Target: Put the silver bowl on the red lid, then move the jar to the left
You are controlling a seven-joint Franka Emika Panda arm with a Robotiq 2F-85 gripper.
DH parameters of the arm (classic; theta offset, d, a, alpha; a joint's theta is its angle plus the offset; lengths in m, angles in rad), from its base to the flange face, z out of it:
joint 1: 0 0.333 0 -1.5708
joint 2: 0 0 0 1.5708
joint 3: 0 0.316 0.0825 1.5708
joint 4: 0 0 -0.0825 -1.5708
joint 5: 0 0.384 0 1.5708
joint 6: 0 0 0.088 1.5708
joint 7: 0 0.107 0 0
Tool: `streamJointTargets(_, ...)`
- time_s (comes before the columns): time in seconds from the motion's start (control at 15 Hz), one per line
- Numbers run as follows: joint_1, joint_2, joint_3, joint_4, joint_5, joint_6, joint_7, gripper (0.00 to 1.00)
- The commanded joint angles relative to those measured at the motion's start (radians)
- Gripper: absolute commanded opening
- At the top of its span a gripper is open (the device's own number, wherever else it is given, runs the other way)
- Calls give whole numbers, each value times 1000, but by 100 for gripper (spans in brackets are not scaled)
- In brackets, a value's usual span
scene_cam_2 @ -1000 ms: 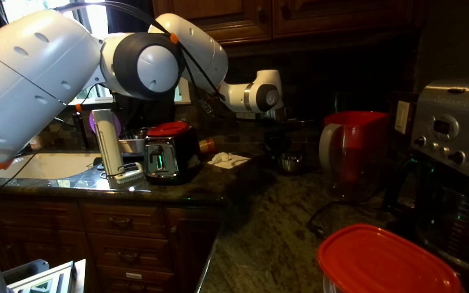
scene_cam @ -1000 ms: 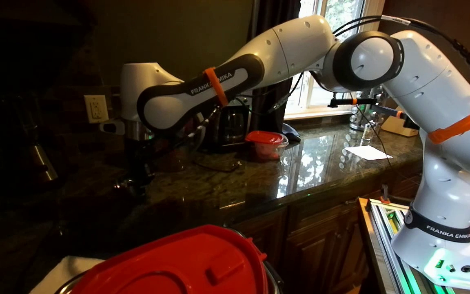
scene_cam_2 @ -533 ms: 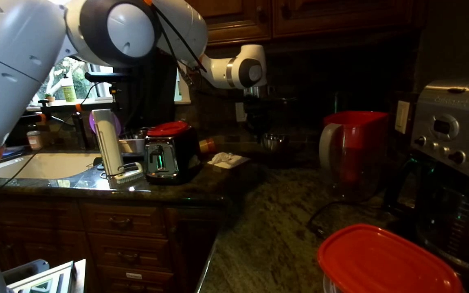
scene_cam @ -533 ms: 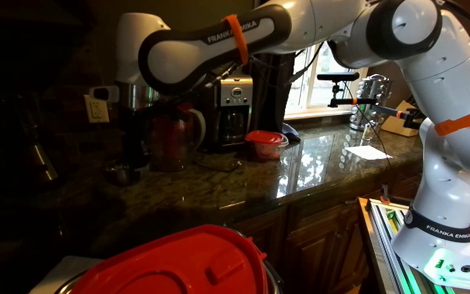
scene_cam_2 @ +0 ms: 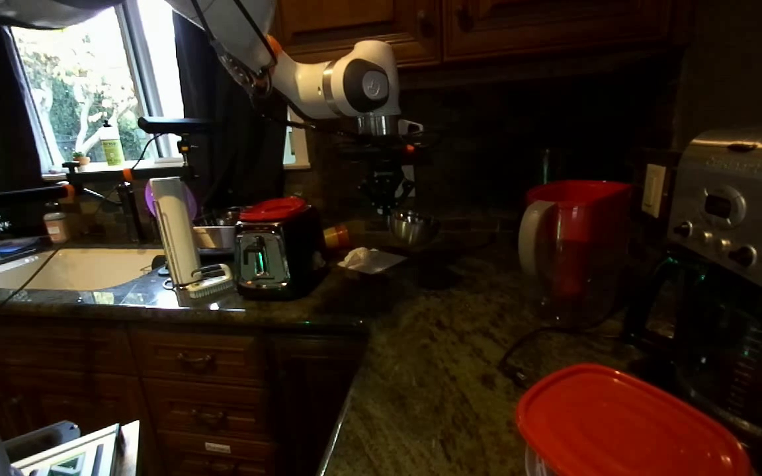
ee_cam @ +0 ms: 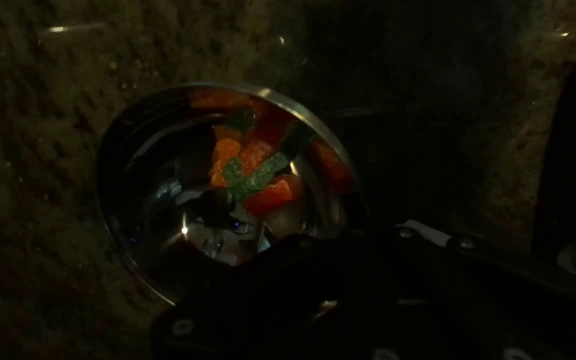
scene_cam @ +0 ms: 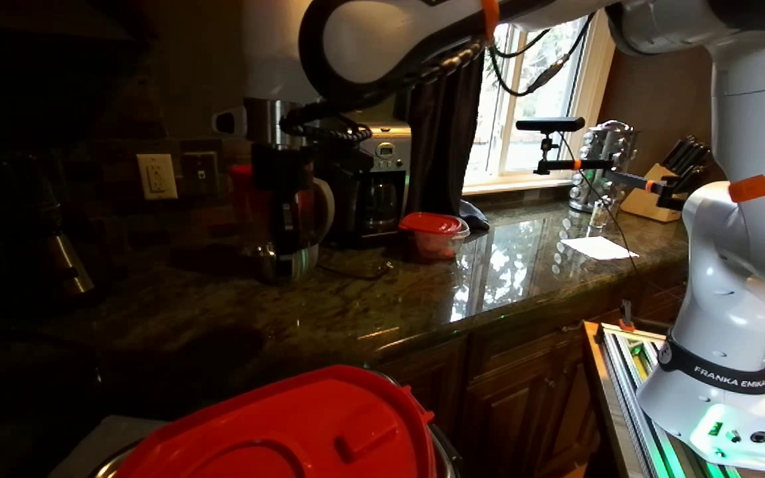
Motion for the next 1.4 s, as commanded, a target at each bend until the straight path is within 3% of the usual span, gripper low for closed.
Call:
streamJointTargets(0.0, 12, -32, -11, -43, 25, 13, 19, 4)
streamJointTargets(0.2, 12, -99, -8, -137, 54, 52, 33, 1)
streamJointTargets(0.33, 10, -160, -44, -200, -9, 47, 176, 1)
streamJointTargets(0.87, -36, -420, -118, -502, -39, 23, 497, 1)
streamJointTargets(0.93, -42, -420, -119, -502, -32, 29, 544, 1)
streamJointTargets(1.0, -37, -354, -114, -428, -24, 13, 458, 4)
streamJointTargets(1.33, -81, -390, -147, -464, -17, 63, 561, 1)
